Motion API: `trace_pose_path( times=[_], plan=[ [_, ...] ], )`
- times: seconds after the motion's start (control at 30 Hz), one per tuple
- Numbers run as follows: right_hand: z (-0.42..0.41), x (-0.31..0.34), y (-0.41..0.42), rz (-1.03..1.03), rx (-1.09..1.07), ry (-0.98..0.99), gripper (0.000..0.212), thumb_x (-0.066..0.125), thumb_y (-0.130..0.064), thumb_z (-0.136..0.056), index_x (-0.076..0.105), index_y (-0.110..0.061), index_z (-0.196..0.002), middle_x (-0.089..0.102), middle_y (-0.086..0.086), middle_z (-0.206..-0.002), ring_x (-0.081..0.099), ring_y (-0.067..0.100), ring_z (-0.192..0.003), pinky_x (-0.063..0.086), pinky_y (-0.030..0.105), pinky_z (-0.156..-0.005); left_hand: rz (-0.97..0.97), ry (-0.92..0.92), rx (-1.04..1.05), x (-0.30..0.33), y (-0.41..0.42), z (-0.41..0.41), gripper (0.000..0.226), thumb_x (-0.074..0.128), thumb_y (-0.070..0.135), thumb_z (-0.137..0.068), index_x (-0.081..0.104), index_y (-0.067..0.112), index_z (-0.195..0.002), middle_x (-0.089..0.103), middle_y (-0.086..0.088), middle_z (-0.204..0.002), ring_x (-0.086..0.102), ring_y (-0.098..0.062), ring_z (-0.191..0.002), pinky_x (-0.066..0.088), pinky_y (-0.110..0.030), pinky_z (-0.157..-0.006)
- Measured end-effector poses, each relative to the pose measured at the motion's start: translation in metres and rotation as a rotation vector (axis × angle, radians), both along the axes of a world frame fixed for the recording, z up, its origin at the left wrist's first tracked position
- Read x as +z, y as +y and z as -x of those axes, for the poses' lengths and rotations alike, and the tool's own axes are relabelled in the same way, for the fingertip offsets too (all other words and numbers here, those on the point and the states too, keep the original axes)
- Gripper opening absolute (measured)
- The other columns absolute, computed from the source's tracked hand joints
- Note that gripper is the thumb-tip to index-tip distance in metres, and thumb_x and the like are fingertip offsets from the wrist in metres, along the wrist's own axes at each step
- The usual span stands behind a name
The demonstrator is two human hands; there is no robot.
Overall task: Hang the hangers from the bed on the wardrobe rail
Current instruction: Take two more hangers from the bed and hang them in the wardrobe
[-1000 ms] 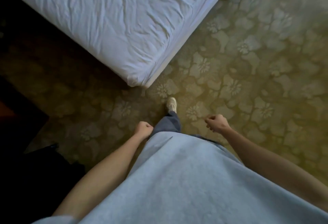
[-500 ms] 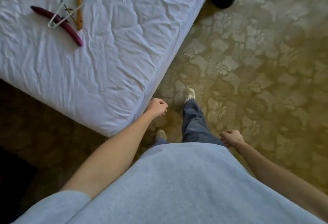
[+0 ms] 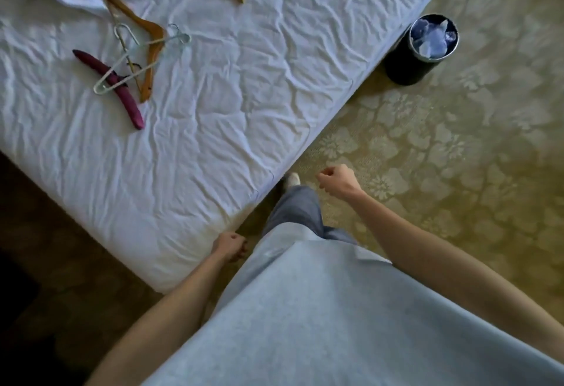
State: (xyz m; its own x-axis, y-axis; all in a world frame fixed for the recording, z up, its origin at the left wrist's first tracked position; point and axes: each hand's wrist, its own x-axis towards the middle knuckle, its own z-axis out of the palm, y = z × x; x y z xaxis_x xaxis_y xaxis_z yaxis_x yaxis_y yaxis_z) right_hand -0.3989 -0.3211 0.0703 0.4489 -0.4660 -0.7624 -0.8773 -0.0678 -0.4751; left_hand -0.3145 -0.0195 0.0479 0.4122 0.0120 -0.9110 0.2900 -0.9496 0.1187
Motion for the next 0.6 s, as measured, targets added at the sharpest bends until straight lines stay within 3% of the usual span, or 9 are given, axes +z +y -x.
trace_pose_path(
  times=[0.13,0.27,0.33,0.4,0.5,0.6],
  plan=[
    [-0.082,0.004,-0.043,-0.001,0.136,-0.048,0.021,0.058,-0.018,-0.086,0.075,-0.006,-0.088,0.075,0.01,-0.083,0.065,0.02,-0.071,0.057,0.034,-0.07,-0.007,0.007,0.114,-0.01,-0.04,-0.026,0.031,0.057,0.014,-0.097,0.065,0.013,-0.066,0.059,0.002,-0.052,0.053,-0.011,-0.044,0.039,-0.016,-0.038],
    [-0.133,-0.015,-0.097,0.01,0.226,0.025,0.022,0.057,-0.021,-0.086,0.073,-0.006,-0.085,0.074,0.011,-0.082,0.069,0.026,-0.074,0.059,0.04,-0.071,0.041,0.037,0.252,-0.024,-0.096,-0.064,0.028,0.055,0.009,-0.096,0.067,0.008,-0.071,0.062,-0.002,-0.052,0.055,-0.008,-0.036,0.044,-0.015,-0.039],
    [-0.147,-0.024,-0.128,0.032,0.286,0.108,0.026,0.057,-0.02,-0.087,0.073,0.001,-0.091,0.074,0.017,-0.084,0.064,0.025,-0.068,0.058,0.04,-0.068,0.069,0.053,0.317,-0.027,-0.125,-0.091,0.026,0.055,0.011,-0.094,0.07,0.007,-0.073,0.069,-0.009,-0.064,0.062,-0.013,-0.045,0.054,-0.023,-0.05],
    [-0.155,-0.026,-0.156,0.038,0.347,0.2,0.027,0.057,-0.018,-0.09,0.073,0.003,-0.095,0.071,0.012,-0.077,0.059,0.019,-0.063,0.052,0.032,-0.059,0.093,0.047,0.378,-0.026,-0.155,-0.119,0.026,0.056,0.012,-0.093,0.071,0.008,-0.073,0.072,-0.011,-0.071,0.066,-0.02,-0.055,0.059,-0.03,-0.059],
    [-0.171,-0.031,-0.201,0.065,0.389,0.29,0.025,0.059,-0.016,-0.088,0.075,0.002,-0.091,0.071,0.007,-0.071,0.059,0.017,-0.056,0.051,0.028,-0.053,0.161,0.013,0.464,-0.02,-0.205,-0.166,0.026,0.055,0.012,-0.095,0.071,0.004,-0.077,0.072,-0.011,-0.075,0.065,-0.022,-0.06,0.056,-0.029,-0.058],
    [-0.199,-0.036,-0.239,0.064,0.451,0.331,0.024,0.058,-0.014,-0.088,0.076,0.002,-0.085,0.075,0.012,-0.076,0.065,0.023,-0.06,0.058,0.036,-0.063,0.218,-0.004,0.489,-0.016,-0.249,-0.211,0.024,0.055,0.016,-0.096,0.072,0.003,-0.085,0.073,-0.01,-0.08,0.065,-0.018,-0.062,0.054,-0.027,-0.056]
  ],
)
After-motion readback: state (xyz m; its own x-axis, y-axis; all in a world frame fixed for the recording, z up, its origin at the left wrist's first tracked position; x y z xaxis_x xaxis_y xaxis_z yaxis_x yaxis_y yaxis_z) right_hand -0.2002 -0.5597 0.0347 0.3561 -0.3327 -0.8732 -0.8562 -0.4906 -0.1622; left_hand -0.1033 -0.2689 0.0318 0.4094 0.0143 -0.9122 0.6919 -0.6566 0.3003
